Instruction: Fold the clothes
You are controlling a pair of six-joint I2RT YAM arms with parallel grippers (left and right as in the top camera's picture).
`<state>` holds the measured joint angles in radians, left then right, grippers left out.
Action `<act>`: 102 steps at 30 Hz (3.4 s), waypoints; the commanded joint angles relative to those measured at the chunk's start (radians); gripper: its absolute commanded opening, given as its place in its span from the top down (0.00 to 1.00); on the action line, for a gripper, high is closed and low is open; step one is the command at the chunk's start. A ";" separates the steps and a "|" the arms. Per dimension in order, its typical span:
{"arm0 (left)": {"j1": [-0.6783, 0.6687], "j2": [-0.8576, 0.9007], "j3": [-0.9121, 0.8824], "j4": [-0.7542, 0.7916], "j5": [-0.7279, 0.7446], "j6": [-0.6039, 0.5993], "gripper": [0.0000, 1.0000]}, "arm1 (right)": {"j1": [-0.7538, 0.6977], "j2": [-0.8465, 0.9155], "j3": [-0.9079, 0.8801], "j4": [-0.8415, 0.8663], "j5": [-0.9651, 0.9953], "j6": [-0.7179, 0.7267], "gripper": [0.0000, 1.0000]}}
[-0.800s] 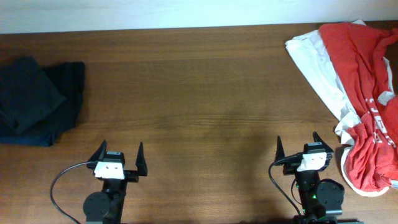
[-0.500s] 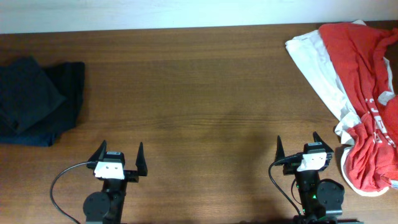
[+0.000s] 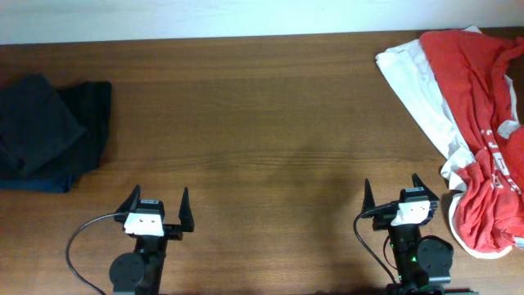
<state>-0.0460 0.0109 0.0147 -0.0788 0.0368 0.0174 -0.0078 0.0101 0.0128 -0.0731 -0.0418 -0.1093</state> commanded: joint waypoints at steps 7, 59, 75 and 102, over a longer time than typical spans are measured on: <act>-0.006 -0.004 -0.005 -0.002 -0.007 -0.003 0.01 | -0.006 -0.006 -0.007 -0.001 0.001 0.019 0.01; -0.006 1.186 0.998 -0.555 0.054 -0.059 0.01 | -0.578 1.730 1.051 -0.633 0.320 0.223 0.59; -0.006 1.186 0.998 -0.563 0.054 -0.059 0.01 | -0.583 1.751 1.038 -0.591 0.354 0.224 0.96; -0.006 1.186 0.998 -0.570 0.054 -0.059 0.01 | -0.005 1.632 2.209 -1.385 -0.832 -0.103 0.96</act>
<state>-0.0486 1.1942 0.9951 -0.6483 0.0792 -0.0315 -0.1337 1.6096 2.2196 -1.4395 -0.9257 -0.2035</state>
